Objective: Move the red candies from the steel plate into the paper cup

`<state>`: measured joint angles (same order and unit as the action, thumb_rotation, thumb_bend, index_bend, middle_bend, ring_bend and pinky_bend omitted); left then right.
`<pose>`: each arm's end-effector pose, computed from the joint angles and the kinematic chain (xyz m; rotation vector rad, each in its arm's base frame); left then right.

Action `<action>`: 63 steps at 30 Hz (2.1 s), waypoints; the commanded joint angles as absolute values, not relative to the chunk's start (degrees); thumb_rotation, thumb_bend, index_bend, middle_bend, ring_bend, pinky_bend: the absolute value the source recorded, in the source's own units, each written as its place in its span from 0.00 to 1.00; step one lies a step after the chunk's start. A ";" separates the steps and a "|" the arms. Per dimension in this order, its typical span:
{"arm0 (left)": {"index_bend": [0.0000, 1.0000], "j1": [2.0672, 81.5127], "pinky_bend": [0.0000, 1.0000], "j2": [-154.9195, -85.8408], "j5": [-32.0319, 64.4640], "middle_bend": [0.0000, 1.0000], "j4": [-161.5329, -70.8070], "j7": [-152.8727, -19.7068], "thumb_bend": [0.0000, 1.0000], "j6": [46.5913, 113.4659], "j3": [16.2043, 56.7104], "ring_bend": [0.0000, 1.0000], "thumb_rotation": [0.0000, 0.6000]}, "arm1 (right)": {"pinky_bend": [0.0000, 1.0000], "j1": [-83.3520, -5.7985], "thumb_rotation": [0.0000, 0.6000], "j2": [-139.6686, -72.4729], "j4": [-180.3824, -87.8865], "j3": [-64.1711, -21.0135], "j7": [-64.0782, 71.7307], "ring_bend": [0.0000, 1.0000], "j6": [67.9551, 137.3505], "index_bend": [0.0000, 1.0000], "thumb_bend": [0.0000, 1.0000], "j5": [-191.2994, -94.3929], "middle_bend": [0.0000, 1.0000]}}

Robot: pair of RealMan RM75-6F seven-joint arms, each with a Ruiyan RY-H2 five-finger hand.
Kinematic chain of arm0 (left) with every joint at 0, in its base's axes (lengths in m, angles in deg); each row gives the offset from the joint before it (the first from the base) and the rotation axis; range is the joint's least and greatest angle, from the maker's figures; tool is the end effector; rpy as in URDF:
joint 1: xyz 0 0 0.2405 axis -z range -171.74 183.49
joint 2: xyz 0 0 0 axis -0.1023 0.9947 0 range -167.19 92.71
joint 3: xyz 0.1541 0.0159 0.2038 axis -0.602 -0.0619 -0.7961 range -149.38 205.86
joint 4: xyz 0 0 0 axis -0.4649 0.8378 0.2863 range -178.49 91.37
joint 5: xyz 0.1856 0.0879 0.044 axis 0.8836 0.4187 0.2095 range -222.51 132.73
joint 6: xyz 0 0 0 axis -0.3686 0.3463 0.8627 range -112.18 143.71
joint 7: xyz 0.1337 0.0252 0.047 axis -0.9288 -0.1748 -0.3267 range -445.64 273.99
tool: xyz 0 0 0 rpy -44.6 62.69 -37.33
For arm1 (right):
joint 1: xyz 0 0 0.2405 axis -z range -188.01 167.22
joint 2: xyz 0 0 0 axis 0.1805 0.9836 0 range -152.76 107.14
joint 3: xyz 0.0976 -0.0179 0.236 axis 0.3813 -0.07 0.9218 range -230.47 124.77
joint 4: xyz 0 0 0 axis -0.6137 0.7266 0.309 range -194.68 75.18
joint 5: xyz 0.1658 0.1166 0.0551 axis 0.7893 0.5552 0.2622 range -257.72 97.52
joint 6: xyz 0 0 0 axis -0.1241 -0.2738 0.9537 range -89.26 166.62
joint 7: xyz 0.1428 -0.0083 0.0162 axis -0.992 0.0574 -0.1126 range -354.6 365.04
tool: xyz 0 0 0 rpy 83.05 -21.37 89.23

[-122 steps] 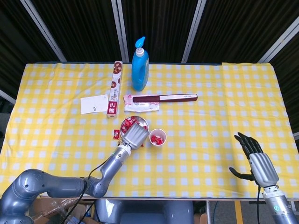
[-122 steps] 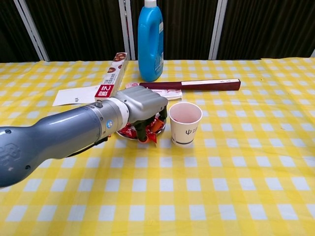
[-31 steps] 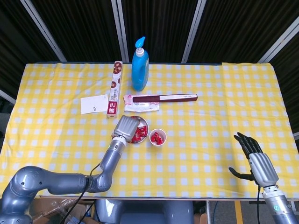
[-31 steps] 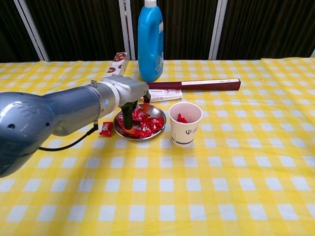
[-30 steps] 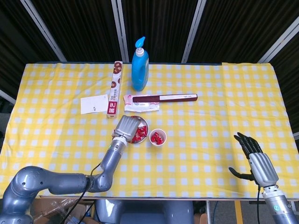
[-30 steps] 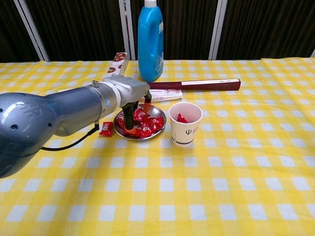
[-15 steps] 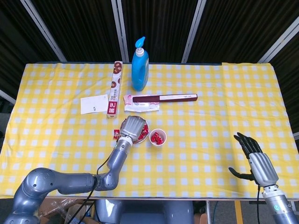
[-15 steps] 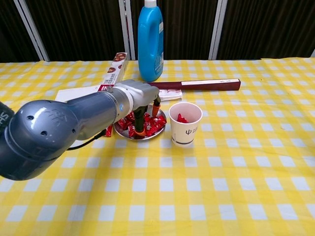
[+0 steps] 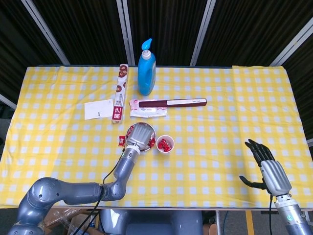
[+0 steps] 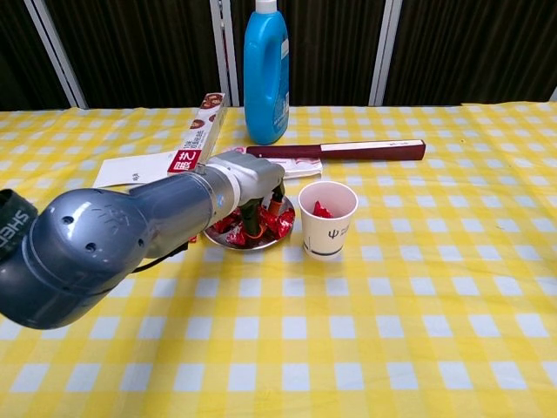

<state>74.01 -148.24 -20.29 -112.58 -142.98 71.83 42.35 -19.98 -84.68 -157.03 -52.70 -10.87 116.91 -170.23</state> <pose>-0.0346 0.3679 -0.1238 -1.9709 -0.7536 -0.5492 -0.2826 -0.1912 0.1376 1.4686 -1.2175 1.1175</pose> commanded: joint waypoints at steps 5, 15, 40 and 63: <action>0.49 72.60 0.97 -145.27 -18.86 0.82 -116.65 -142.59 0.48 74.02 42.09 0.90 1.00 | 0.00 -19.96 1.00 -84.67 -157.13 -52.69 -10.70 0.00 116.95 0.00 0.28 -170.22 0.00; 0.50 71.26 0.97 -138.33 -16.96 0.82 -126.05 -142.75 0.48 77.92 43.11 0.90 1.00 | 0.00 -19.86 1.00 -84.88 -157.04 -52.70 -10.32 0.00 117.15 0.00 0.28 -170.31 0.00; 0.49 78.35 0.97 -140.18 -18.60 0.82 -132.09 -145.87 0.48 79.49 46.52 0.90 1.00 | 0.00 -19.79 1.00 -84.75 -157.05 -52.66 -10.73 0.00 117.40 0.00 0.28 -170.48 0.00; 0.45 79.29 0.97 -141.59 -19.29 0.80 -130.89 -144.39 0.28 80.36 46.31 0.89 1.00 | 0.00 -19.79 1.00 -84.70 -157.05 -52.74 -10.88 0.00 117.54 0.00 0.28 -170.77 0.00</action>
<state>79.40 -141.74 -19.52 -130.76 -144.66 80.20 46.15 -19.79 -84.70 -157.05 -52.74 -10.87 117.54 -170.76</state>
